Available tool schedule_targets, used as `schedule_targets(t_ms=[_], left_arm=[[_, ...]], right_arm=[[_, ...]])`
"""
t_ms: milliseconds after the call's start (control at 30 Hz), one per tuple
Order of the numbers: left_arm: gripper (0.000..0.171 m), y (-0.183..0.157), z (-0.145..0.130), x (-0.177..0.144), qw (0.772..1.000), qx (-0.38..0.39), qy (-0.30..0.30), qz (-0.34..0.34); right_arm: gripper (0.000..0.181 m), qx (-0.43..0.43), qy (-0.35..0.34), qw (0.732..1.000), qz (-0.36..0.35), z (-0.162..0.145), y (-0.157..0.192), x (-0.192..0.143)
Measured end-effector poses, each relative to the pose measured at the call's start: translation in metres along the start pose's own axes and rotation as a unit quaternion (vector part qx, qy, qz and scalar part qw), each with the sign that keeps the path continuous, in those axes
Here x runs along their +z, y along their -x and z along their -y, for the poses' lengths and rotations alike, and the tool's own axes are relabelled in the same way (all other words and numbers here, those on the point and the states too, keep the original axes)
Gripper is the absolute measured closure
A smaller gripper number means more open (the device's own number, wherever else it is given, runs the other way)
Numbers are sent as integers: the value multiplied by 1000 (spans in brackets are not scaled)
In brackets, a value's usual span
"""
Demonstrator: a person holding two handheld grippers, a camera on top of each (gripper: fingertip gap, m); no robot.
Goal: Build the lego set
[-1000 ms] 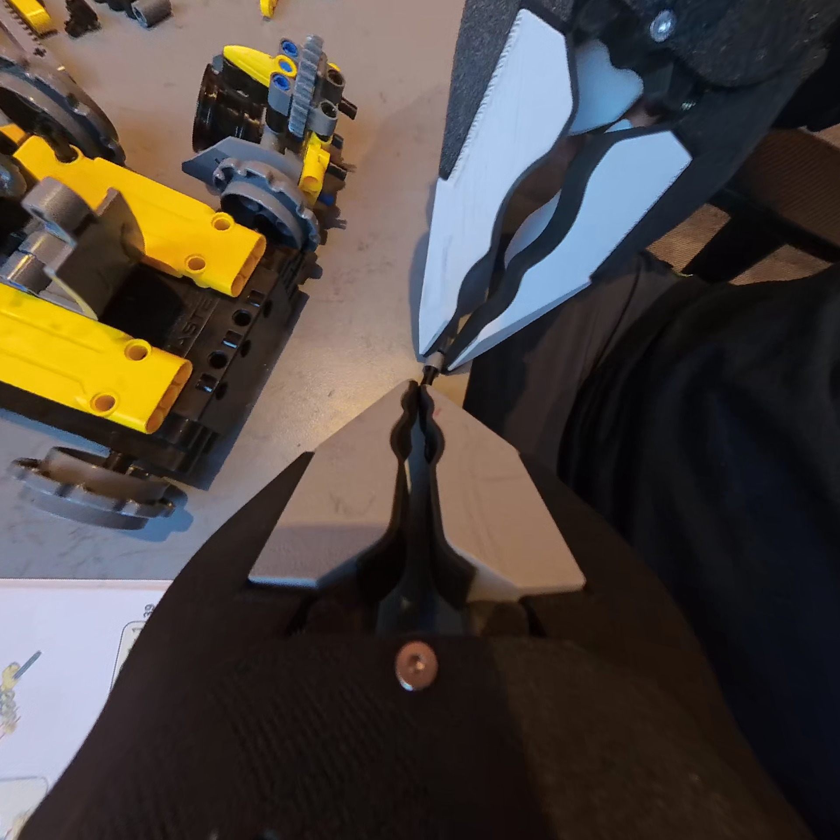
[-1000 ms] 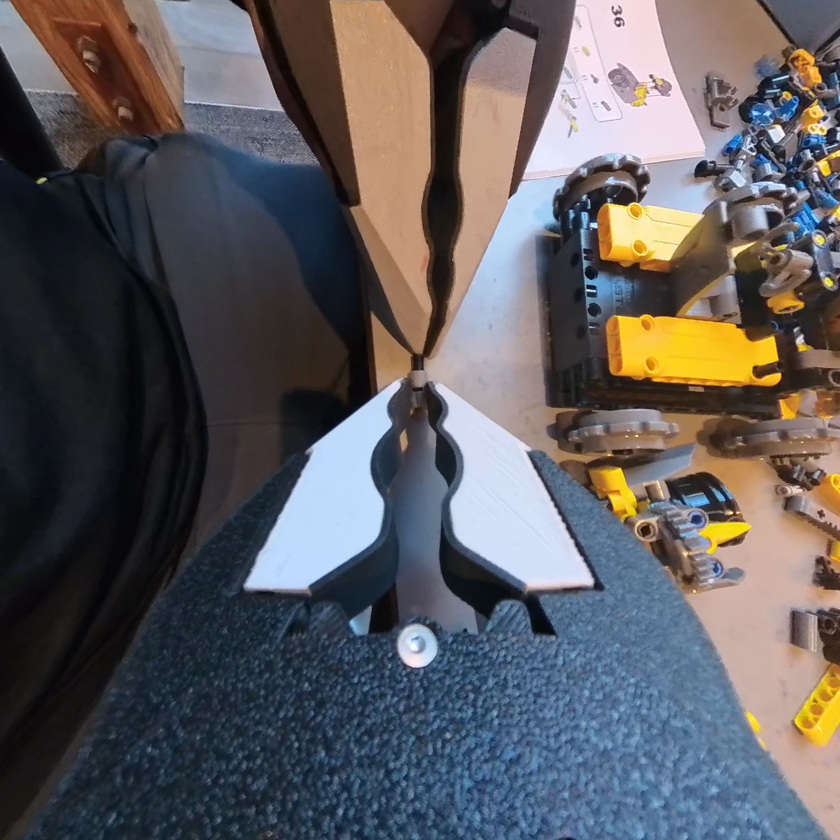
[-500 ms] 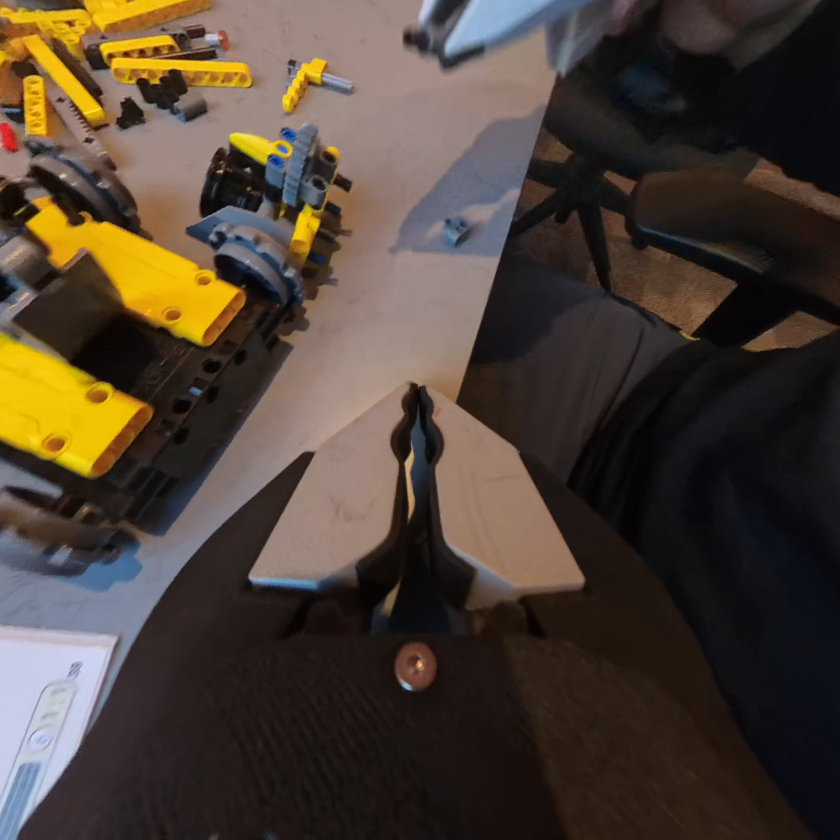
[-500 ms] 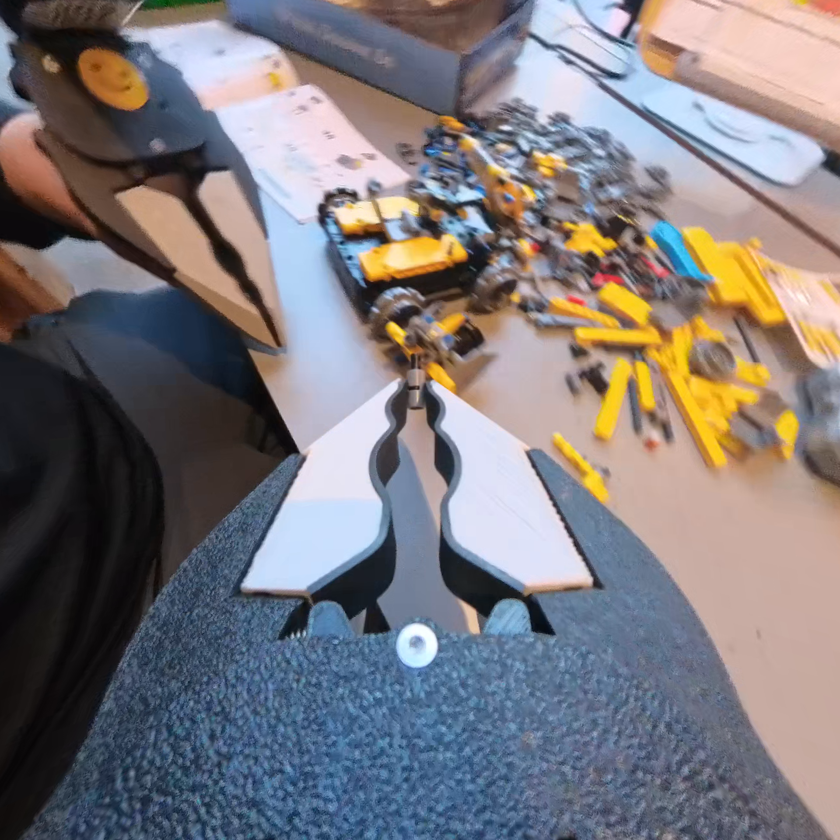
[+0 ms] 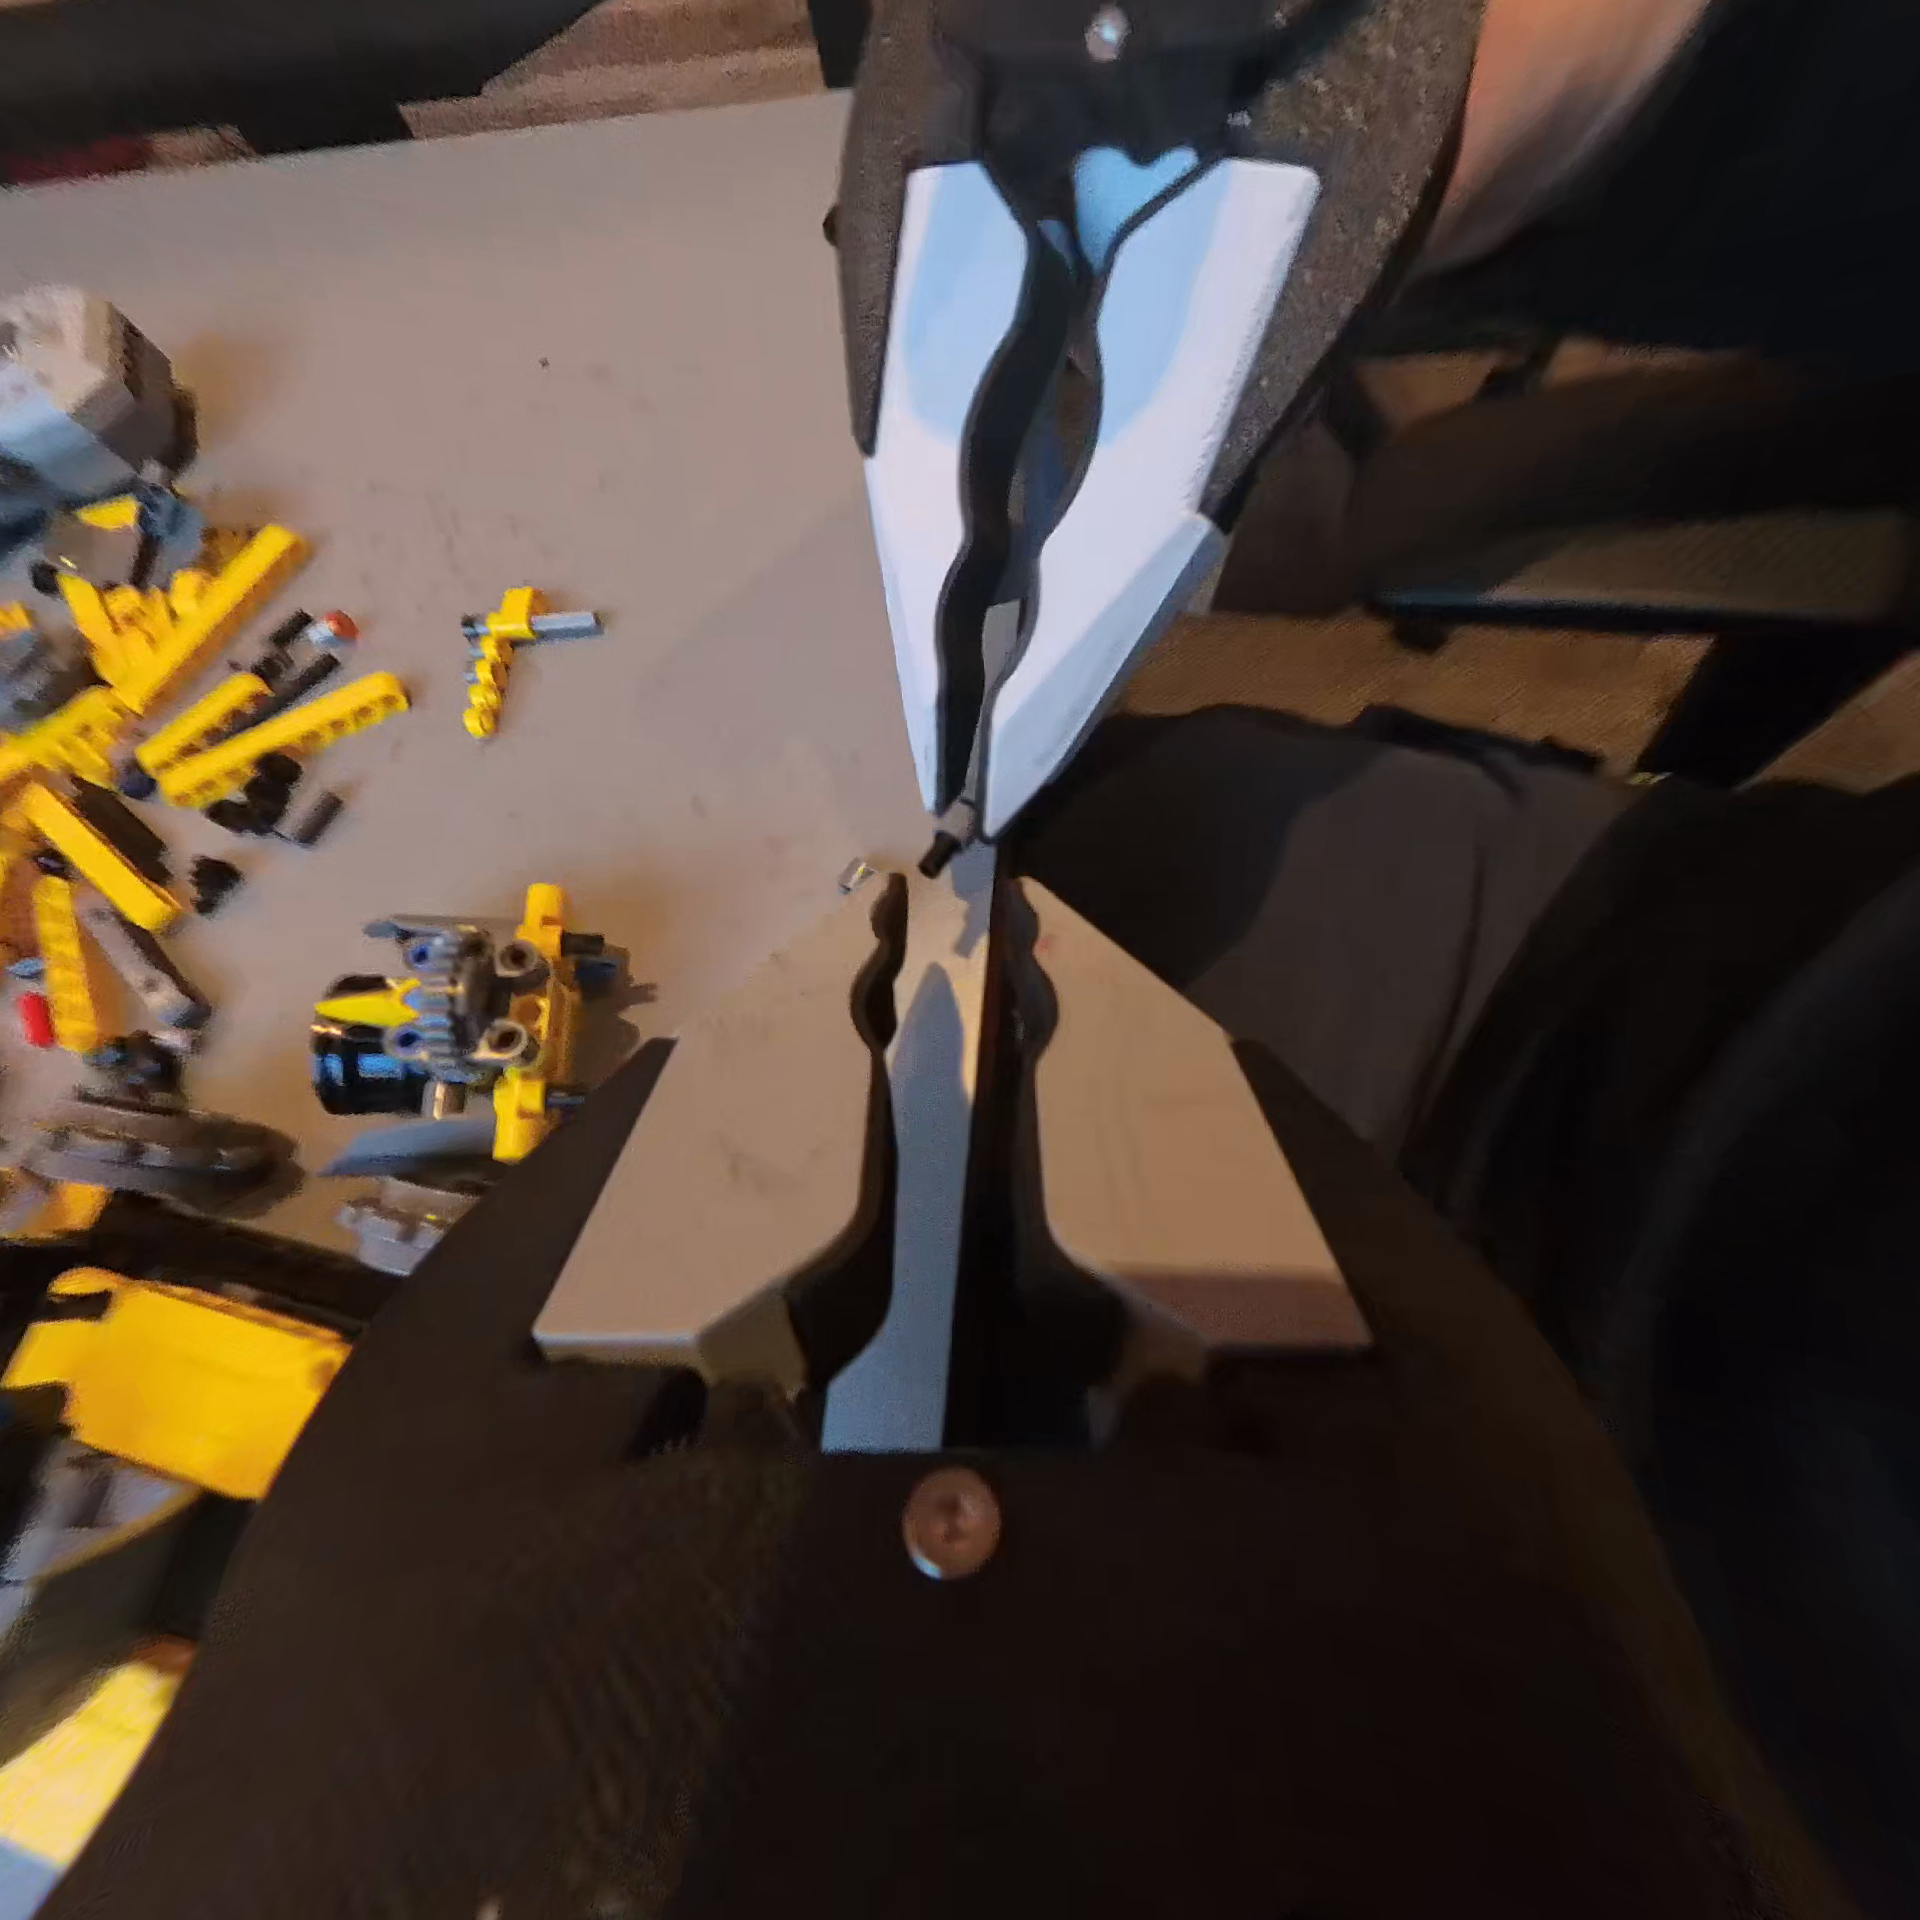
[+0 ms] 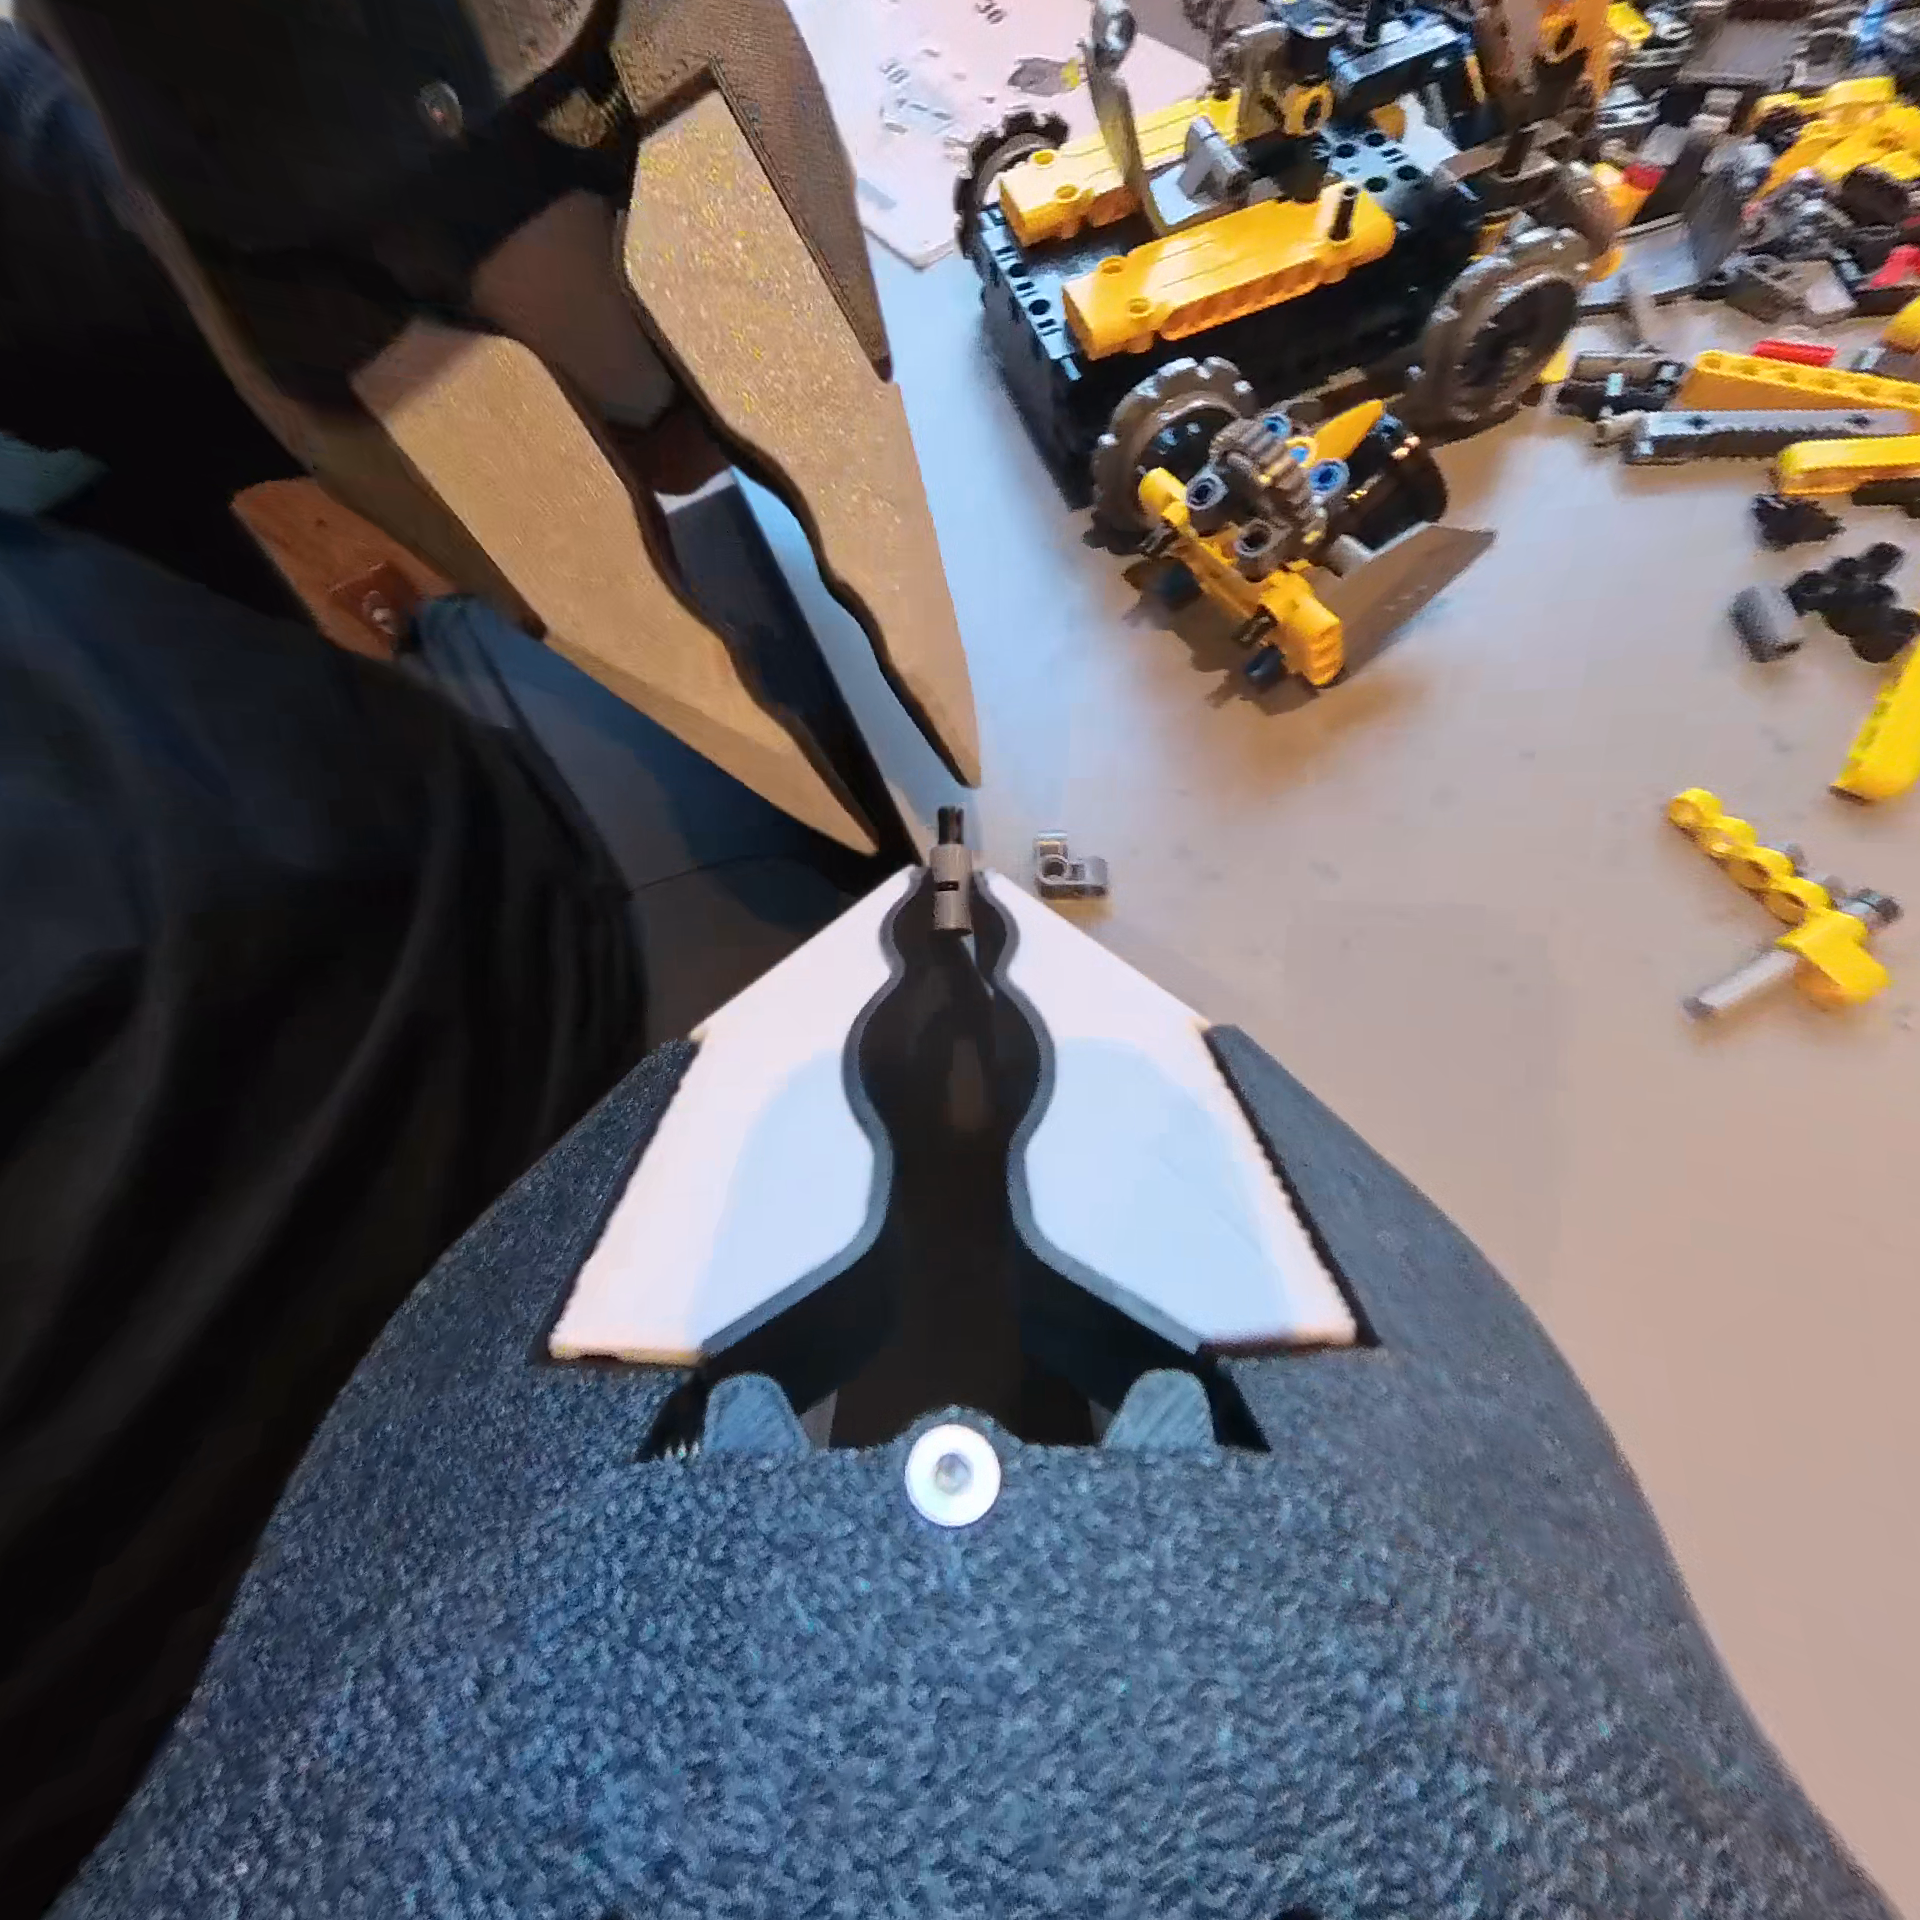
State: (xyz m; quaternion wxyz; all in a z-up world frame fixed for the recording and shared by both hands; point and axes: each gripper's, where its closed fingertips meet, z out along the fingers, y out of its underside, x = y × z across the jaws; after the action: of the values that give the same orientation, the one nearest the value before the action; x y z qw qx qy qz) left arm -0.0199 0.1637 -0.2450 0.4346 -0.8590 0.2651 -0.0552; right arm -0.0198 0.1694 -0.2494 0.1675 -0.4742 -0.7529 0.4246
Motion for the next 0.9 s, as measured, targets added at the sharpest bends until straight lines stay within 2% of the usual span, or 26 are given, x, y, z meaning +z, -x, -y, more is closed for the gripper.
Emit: schedule_targets(t_ms=[100,300,400,467,567,667,767,900], left_arm=[[156,-1,-3,4,997,68,19,28],[164,-3,-5,7,988,143,20,54],[165,3,1,6,991,115,-10,74],[166,10,6,3,993,65,-42,85],[166,11,6,5,996,-37,-70,47],[165,13,10,3,990,-97,-104,19],[165,11,13,1,987,-108,-119,0],[165,10,12,3,992,-73,-105,7]], right_arm=[[174,2,2,1000,19,3,6,3],[174,7,6,1000,28,1,8,5],[172,24,-29,999,20,10,2,0],[171,42,-66,997,14,18,-3,-5],[167,70,-109,991,22,25,-8,-12],[167,62,-112,991,23,24,-7,-11],[167,55,-108,992,25,22,-6,-8],[172,47,-118,992,26,24,-4,-9]])
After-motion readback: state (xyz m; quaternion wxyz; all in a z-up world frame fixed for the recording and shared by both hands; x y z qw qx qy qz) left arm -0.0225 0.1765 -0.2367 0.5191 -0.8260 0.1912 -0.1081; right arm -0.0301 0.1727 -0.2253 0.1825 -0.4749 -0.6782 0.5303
